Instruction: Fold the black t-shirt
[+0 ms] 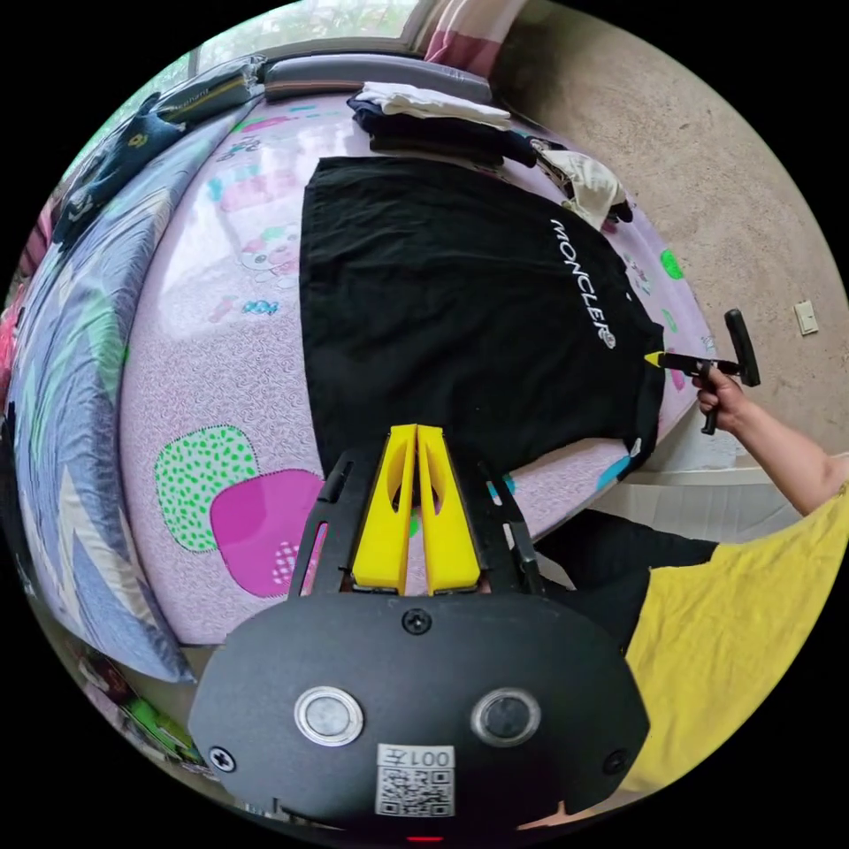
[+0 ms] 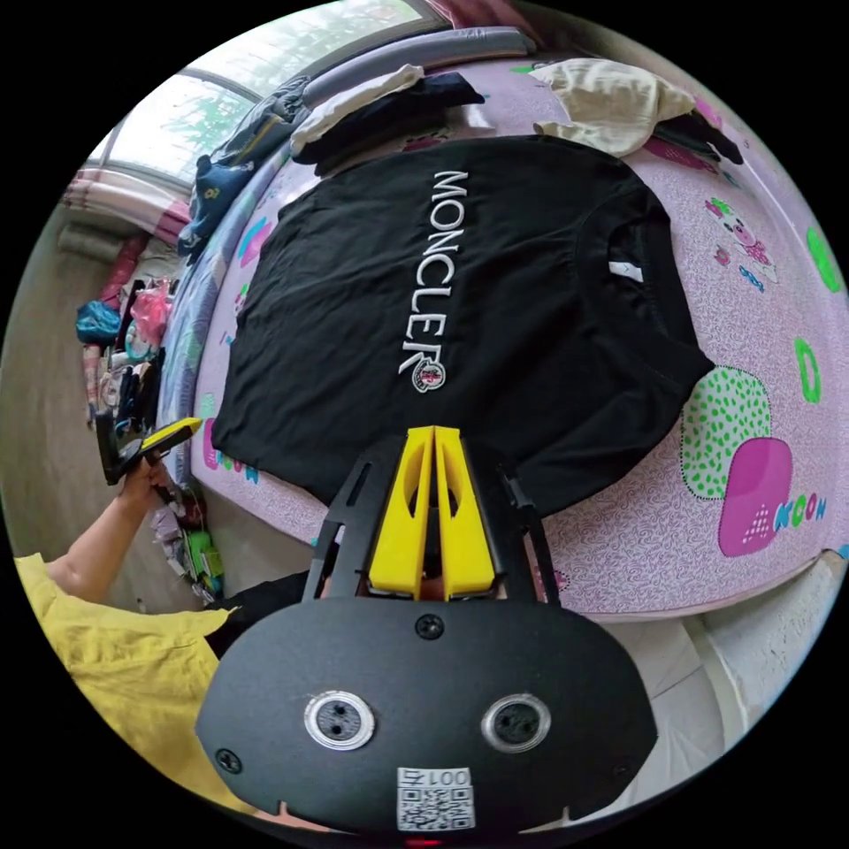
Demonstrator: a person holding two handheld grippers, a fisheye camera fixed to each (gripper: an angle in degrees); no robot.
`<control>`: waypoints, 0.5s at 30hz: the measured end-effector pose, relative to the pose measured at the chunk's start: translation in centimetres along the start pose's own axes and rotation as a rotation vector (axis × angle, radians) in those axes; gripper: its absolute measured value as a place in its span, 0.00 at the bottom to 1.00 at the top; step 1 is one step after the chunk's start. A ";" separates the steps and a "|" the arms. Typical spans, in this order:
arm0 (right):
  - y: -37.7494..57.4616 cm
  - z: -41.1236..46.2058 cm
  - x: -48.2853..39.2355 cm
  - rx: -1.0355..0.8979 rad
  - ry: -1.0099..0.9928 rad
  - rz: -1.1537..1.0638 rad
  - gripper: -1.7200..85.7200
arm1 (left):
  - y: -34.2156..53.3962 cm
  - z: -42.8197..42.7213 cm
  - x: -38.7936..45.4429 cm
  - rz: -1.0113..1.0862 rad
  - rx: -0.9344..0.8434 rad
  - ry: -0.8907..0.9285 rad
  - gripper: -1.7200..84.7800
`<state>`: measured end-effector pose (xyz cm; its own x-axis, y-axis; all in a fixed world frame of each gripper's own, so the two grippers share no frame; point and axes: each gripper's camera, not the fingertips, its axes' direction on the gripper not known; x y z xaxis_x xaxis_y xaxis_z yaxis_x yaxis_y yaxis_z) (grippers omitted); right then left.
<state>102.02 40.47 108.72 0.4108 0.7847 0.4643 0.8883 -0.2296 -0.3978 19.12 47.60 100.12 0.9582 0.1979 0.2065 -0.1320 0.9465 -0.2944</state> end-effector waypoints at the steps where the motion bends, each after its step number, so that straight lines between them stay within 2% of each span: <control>1: 0.1 0.4 -0.4 -0.004 0.030 0.004 0.02 | -0.1 0.2 -0.3 0.008 -0.005 -0.003 0.01; 10: -0.3 3.5 1.3 -0.065 0.206 0.035 0.02 | -0.1 4.4 1.0 0.178 -0.138 -0.108 0.00; 12: 0.0 4.0 2.1 -0.096 0.225 0.045 0.02 | 0.7 5.5 2.1 0.246 -0.216 -0.178 0.00; 15: 0.7 3.9 3.4 -0.109 0.225 0.048 0.02 | 1.3 5.5 3.0 0.279 -0.231 -0.202 0.00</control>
<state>103.19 45.21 106.94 0.4773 0.6265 0.6162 0.8787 -0.3333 -0.3418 20.37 50.87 105.51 0.8218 0.5062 0.2616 -0.2969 0.7723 -0.5616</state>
